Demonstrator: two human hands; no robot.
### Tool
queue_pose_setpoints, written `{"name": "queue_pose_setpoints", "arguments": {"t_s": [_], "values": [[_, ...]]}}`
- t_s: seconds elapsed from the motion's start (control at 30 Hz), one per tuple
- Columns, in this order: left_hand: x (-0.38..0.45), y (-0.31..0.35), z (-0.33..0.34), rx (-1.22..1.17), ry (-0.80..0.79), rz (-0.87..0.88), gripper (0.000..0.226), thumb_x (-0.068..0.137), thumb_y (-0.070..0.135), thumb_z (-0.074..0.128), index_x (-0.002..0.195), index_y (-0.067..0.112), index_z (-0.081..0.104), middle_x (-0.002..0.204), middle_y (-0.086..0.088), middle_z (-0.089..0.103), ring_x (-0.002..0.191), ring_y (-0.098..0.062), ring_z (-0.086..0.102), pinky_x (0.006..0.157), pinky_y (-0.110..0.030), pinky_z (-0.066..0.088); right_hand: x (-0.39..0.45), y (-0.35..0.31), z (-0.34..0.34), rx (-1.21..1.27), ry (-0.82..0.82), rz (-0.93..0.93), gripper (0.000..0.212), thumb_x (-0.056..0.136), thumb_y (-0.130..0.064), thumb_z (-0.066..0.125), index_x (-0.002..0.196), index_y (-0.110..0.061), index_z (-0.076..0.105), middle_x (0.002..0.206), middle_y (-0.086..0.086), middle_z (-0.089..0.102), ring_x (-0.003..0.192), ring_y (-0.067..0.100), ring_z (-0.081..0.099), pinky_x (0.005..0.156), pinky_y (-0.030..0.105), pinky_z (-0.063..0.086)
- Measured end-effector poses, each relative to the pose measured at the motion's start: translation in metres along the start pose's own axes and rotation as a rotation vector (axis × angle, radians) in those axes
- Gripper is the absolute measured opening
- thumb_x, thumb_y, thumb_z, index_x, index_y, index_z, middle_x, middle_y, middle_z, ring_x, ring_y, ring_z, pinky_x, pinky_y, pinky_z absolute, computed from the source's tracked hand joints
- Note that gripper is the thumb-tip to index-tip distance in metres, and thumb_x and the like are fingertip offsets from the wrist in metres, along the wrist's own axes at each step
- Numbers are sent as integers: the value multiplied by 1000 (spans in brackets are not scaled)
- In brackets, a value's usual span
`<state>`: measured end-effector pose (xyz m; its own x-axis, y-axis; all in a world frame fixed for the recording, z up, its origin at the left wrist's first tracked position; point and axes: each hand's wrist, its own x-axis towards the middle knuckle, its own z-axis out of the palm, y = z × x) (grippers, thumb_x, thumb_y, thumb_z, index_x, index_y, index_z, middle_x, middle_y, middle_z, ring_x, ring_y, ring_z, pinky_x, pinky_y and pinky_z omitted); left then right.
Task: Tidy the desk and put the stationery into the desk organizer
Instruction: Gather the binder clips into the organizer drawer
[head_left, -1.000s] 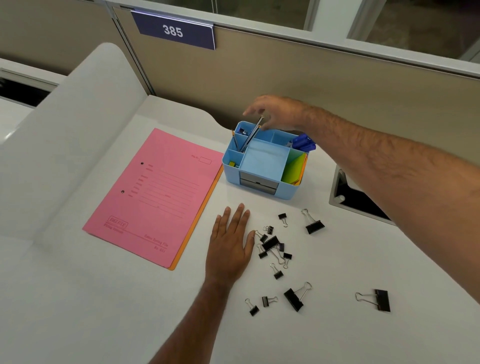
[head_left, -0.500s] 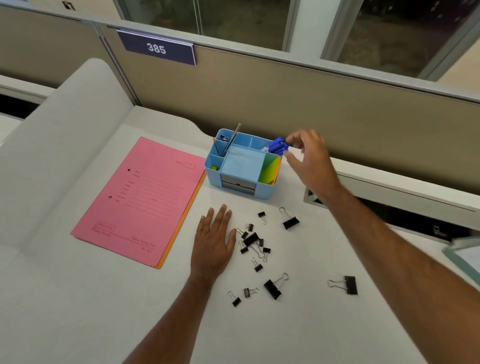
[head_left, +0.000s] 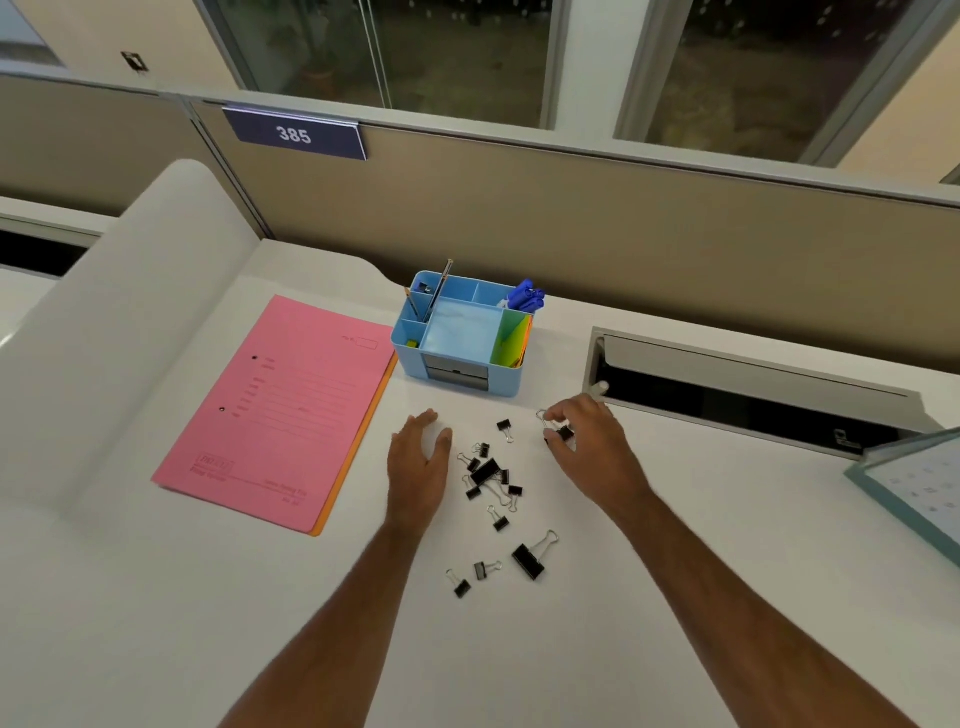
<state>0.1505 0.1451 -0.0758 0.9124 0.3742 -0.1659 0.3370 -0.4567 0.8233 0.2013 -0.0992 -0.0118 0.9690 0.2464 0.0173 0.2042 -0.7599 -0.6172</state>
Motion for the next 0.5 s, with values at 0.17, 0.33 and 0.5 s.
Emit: {"name": "queue_pose_setpoints", "arguments": {"t_s": [0.17,0.33,0.5], "values": [[14,62,-2,-596,155,-326,21,96,25,67,117,23,67,116,6,68,114,-12,62,86,-21,49,34,-40,-7,-150,-8,-204,26,103,-16,49,120,-19,68,118,0,62,107,21,55,92,41,44],[30,81,4,-800,137,-395,27,93,21,70,119,14,68,119,1,68,115,-15,61,98,-32,53,70,-68,-13,-328,-96,-347,35,100,-15,51,133,-17,61,132,4,61,119,25,54,96,43,43],[40,88,9,-881,125,-446,29,97,21,64,126,16,60,125,-2,65,119,-16,59,103,-38,53,101,-76,-13,-431,-240,-347,53,98,-20,52,150,-17,45,159,2,41,144,21,37,115,42,27]]}}
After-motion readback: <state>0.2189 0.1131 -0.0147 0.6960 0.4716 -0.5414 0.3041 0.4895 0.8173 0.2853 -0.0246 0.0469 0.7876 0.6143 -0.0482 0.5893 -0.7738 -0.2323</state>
